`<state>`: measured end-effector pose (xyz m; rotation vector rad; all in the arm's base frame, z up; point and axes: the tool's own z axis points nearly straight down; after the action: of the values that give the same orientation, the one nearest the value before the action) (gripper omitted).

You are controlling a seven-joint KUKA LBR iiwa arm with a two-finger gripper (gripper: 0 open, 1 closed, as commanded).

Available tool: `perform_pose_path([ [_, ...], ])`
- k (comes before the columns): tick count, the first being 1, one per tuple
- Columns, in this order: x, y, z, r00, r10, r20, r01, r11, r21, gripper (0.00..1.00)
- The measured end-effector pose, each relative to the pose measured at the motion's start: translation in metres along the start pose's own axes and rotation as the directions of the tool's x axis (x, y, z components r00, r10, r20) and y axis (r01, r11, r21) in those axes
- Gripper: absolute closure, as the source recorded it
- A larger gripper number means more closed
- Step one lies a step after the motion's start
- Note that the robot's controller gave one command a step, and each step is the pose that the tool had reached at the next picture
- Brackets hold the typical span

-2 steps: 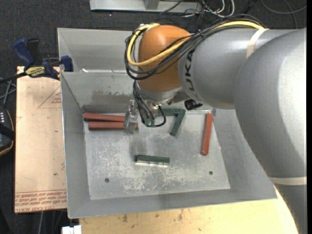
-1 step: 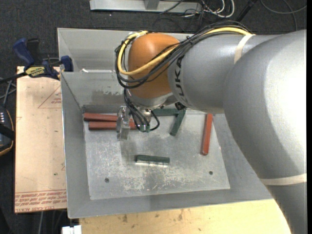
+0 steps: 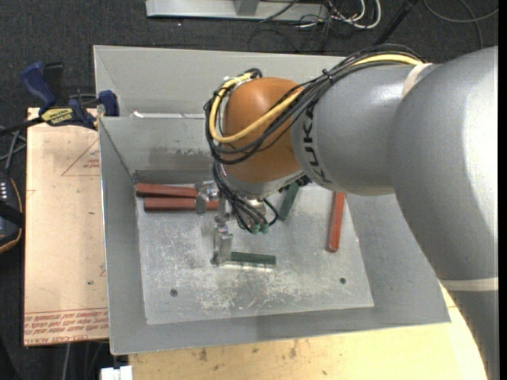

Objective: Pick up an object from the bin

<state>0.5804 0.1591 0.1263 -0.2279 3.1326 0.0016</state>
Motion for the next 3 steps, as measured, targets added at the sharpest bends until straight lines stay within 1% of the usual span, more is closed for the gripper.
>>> perform_pose_path([
  [1, 0.000, 0.000, 0.000, 1.000, 0.000, 0.000, 0.000, 1.000, 0.000, 0.00],
  [2, 0.029, -0.020, 0.003, 0.996, -0.090, 0.004, 0.090, 0.996, -0.002, 0.00],
  [3, 0.024, -0.049, 0.036, 0.990, -0.142, 0.001, 0.142, 0.990, 0.000, 0.00],
])
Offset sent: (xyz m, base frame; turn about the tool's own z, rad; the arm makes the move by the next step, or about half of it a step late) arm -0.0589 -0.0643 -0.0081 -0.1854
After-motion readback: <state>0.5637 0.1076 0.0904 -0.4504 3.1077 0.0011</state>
